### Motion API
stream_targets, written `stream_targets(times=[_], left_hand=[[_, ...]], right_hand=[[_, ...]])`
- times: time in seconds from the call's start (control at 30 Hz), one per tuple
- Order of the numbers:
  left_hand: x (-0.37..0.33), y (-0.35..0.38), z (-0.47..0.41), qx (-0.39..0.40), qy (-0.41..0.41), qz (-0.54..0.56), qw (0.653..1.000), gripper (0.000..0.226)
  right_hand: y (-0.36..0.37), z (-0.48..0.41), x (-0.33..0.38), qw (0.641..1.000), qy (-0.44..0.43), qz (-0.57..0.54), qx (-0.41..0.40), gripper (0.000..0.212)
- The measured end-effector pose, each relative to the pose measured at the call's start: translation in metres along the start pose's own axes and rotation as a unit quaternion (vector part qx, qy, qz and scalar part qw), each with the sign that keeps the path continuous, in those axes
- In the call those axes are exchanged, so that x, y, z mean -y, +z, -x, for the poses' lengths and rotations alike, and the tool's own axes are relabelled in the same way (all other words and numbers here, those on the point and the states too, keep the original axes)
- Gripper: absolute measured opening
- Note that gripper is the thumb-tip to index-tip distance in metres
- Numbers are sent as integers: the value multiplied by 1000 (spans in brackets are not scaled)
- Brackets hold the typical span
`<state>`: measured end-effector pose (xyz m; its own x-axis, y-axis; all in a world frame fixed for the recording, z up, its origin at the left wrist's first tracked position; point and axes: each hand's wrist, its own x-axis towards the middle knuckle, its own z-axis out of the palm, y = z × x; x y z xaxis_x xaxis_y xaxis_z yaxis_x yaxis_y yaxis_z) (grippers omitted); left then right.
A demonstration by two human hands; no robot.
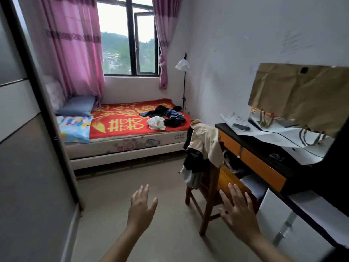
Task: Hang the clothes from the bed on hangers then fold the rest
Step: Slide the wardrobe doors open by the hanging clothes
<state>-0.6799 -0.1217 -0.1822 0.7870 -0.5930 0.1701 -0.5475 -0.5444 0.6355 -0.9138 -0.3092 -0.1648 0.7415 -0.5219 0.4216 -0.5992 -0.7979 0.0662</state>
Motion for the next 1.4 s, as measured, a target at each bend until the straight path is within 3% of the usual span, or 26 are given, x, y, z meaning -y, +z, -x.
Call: stream_targets(times=[0.27,0.6,0.8,0.87,0.93,1.13,1.3,1.4], left_hand=[[-49,80,-75,38,-4,22,999,60],[-25,136,-165,80,-30,22,996,60],[-16,174,-268,128,-18,52,990,61],[-17,185,-308,160,-10,66,985,61],[-23,190,-341,182,1,93,979,62],[-40,221,-408,244,16,151,958,63],[-61,255,-416,285,-17,201,937,71],[-78,267,-431,257,-39,231,938,87]], right_hand=[[42,-69,-76,1000,6,-1,25,79],[117,-142,-85,995,10,24,94,80],[152,-221,-79,991,60,44,112,49],[161,-254,-77,988,83,50,123,70],[164,-281,-72,987,98,60,116,81],[179,-331,-66,973,175,111,100,86],[192,-345,-72,959,239,113,100,75],[203,-346,-82,966,226,121,32,66]])
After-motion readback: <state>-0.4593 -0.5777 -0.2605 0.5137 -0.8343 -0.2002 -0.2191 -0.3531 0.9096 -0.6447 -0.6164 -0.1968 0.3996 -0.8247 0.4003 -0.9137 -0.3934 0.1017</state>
